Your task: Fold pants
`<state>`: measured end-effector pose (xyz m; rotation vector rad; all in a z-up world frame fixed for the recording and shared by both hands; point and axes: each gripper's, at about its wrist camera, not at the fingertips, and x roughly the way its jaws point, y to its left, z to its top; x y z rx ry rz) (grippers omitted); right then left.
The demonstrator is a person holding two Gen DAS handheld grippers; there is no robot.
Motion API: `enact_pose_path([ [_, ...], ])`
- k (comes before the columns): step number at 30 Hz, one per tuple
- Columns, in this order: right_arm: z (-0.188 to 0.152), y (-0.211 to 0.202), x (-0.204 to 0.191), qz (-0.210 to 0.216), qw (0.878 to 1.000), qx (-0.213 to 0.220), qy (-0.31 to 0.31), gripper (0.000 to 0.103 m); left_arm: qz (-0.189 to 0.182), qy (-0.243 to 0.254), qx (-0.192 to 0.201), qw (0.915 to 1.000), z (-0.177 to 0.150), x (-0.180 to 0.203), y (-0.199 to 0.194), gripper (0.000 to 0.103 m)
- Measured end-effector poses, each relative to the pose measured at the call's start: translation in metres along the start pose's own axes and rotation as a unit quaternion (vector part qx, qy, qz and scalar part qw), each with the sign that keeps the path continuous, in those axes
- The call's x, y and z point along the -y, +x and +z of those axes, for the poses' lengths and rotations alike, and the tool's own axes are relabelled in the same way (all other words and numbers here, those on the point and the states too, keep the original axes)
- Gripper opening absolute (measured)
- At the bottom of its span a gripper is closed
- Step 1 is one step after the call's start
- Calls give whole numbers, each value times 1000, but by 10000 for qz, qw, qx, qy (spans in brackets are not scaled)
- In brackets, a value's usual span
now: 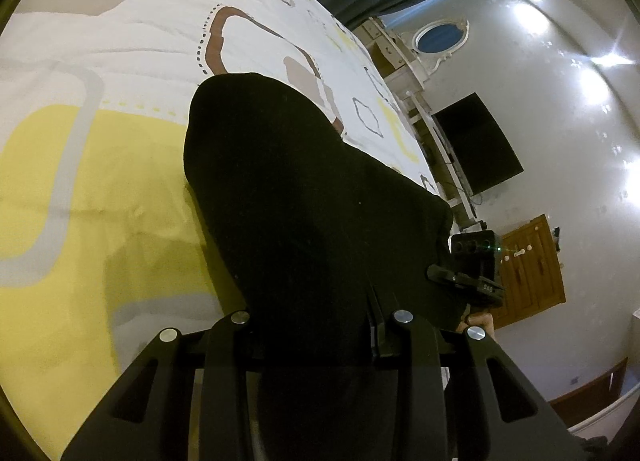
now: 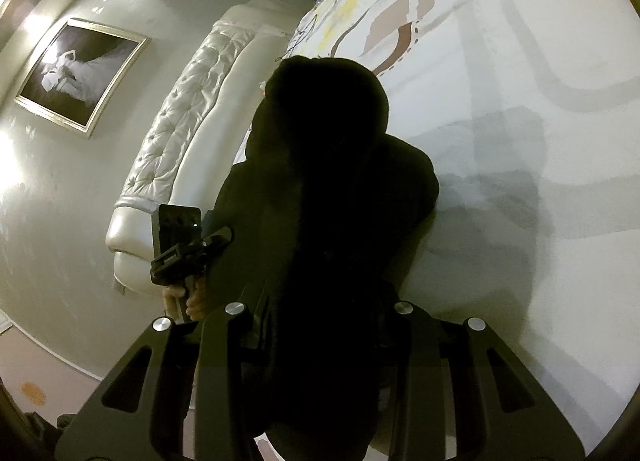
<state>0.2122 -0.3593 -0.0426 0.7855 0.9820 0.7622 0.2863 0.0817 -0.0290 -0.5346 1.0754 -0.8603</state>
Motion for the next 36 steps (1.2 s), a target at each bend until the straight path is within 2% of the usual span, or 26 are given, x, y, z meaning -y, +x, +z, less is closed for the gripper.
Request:
enact_pose_path([
  [12,5,2,7,33,9999,-33,106,33,-43,-176,44,9998,-10,-15,-9,32],
  [27,5,9,12,207,9994,-84,253,34,-379,-408,65,9984,-18,-28,-9,36],
  [36,-1,7,13,134,9994,73,312,34,-251,-324,-26,9992,-9,-25,-7,36],
])
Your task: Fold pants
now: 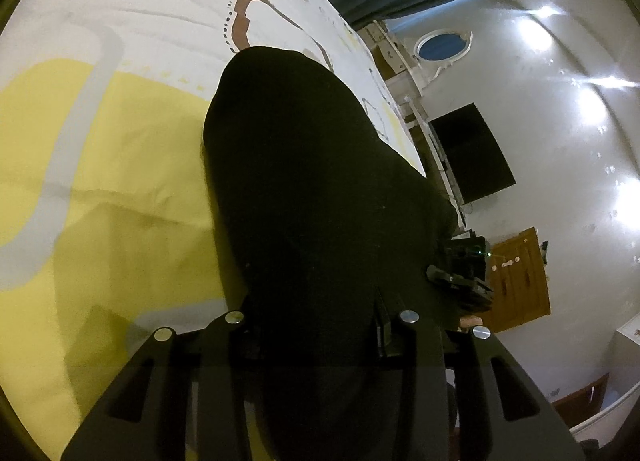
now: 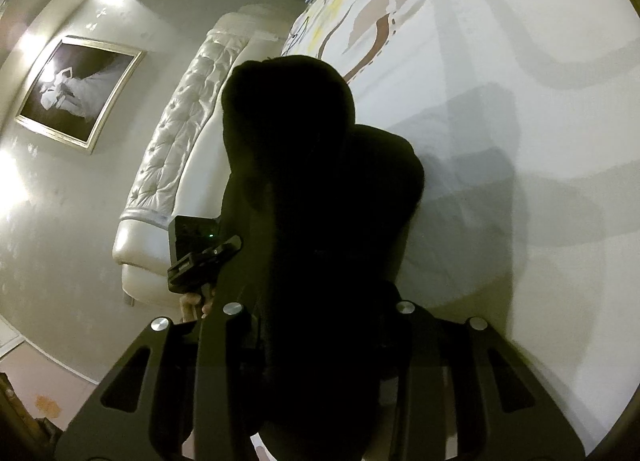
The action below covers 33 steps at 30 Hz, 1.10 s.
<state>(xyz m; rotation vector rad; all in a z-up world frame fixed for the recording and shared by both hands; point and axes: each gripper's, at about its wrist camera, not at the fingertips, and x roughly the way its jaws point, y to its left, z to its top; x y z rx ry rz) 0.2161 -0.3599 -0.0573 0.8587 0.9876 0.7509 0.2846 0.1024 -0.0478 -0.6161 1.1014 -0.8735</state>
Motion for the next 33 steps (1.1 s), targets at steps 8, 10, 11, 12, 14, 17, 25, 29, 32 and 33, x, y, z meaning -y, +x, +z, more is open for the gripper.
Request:
enact_pose_path([
  [8,-4,-1,4,25,9999,89,79,34,48,75,-60,9999,7,1,4,36],
  [10,-6,-1,5,40,9999,135,91,34,39,78,-66,9999,9,0,5,37],
  [11,-7,-1,5,50,9998,155,101,34,33,78,-70,9999,9,0,6,37],
  [12,-6,-1,5,54,9998,167,106,35,24,63,-72,10000,10,-1,7,37],
  [14,-6,-1,4,50,9998,179,78,37,24,59,-54,10000,9,1,6,39],
  [17,-5,-3,3,112,9996,223,136,41,89,121,-1,9999,8,5,4,43],
  [25,-8,-16,-9,-248,9987,433,-54,56,651,256,530,9961,1,22,-13,74],
  [29,-15,-28,-23,-848,9936,648,-381,66,1361,506,862,9856,-10,40,-26,81],
  [32,-26,-40,-31,-1302,9863,854,-545,72,1831,582,1187,9742,-24,54,-36,83],
  [33,-30,-43,-34,-1431,9837,930,-571,72,1984,599,1251,9703,-29,55,-39,84],
])
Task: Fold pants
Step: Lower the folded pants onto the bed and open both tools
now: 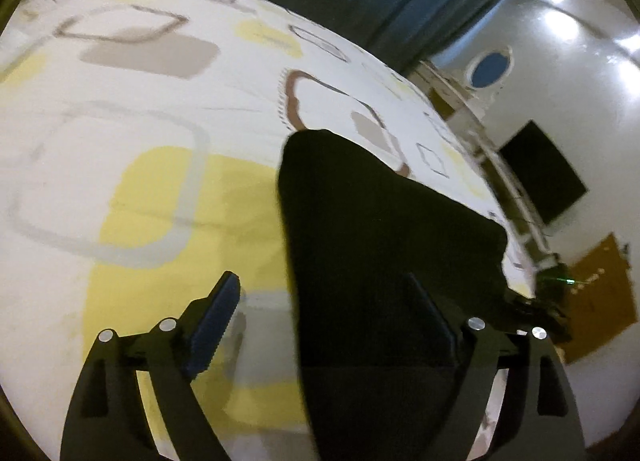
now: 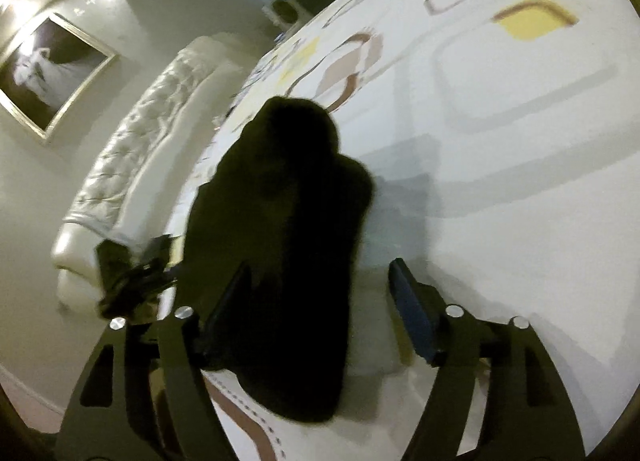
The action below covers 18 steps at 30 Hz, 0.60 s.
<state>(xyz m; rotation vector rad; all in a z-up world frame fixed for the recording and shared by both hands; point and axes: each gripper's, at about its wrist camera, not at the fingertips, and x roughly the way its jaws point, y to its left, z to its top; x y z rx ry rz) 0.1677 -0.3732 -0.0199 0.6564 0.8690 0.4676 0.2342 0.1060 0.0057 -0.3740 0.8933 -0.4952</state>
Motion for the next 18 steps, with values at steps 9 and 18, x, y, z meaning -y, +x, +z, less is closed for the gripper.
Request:
enact_pose_path([
  [9,-50,-35,-48,-1864,9763,614,-909,86,1797,1005,606,9767,-52,41,-36,85],
  [18,-121,-34,-96,-2556,9519,902,-1426,90,1961,847,913,9726,-110,66,-59,85],
])
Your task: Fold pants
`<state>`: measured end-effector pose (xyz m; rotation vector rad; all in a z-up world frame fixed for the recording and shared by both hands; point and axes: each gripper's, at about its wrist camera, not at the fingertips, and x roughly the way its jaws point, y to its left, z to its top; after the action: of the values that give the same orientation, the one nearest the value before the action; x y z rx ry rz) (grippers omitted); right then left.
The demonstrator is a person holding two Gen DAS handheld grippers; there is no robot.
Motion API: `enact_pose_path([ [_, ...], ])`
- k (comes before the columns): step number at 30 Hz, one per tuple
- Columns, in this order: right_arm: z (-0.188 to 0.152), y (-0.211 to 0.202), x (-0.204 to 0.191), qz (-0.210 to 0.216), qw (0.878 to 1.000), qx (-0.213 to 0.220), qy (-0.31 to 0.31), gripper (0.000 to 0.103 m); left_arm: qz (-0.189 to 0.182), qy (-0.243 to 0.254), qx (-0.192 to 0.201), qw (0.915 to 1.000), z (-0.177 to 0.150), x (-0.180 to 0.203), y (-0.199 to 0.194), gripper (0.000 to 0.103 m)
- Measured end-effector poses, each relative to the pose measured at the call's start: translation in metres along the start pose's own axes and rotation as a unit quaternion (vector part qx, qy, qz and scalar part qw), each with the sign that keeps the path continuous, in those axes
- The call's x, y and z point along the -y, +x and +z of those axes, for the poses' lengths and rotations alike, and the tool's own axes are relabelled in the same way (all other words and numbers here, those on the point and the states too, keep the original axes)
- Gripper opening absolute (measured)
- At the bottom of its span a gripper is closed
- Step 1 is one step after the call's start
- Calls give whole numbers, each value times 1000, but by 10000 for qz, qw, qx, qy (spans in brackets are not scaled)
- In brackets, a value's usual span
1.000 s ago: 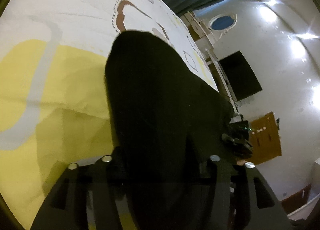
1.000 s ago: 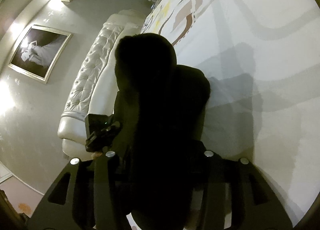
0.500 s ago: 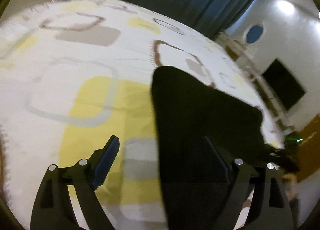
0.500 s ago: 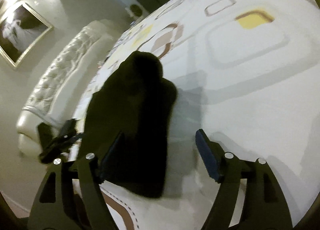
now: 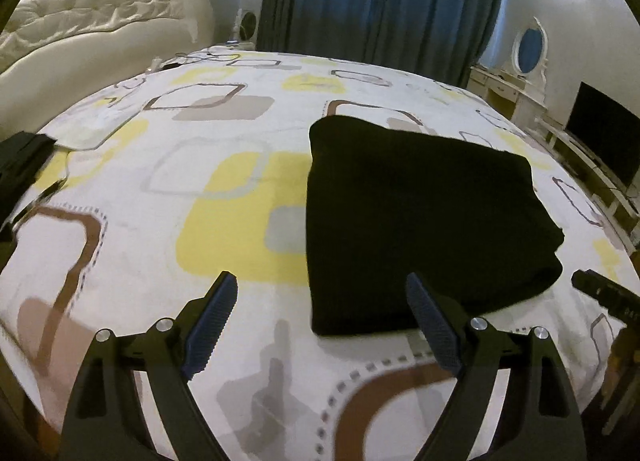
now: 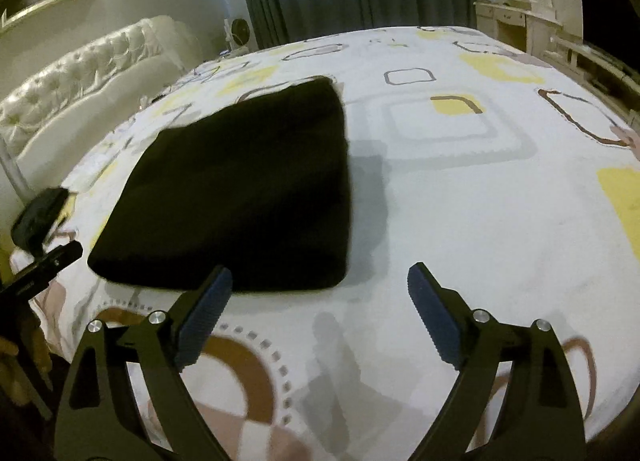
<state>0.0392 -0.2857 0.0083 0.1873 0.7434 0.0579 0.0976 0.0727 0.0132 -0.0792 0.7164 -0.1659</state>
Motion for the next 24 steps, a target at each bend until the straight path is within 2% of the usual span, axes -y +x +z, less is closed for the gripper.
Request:
enact_pose_path([
  [3,-12,-2,-21,-256,9994,35,-224,91,131,-26,21,9999,-11,13,-6,85],
  [7,-22,-4,-34,-440,9985,30,-313,91,125,-26,-27,9999,-23,26,-7,86],
  [12,-29,-4,-39,-386,9989,-41,-273,91,120,40,-221,9997,-35,36,1,86],
  [20,-34,1,-42,-335,9990,-169,-250,91,266,5,-264,9993,-41,42,4,86],
  [24,-36,2,-44,-321,9989,-205,-271,91,216,-34,-300,9993,-43,42,3,86],
])
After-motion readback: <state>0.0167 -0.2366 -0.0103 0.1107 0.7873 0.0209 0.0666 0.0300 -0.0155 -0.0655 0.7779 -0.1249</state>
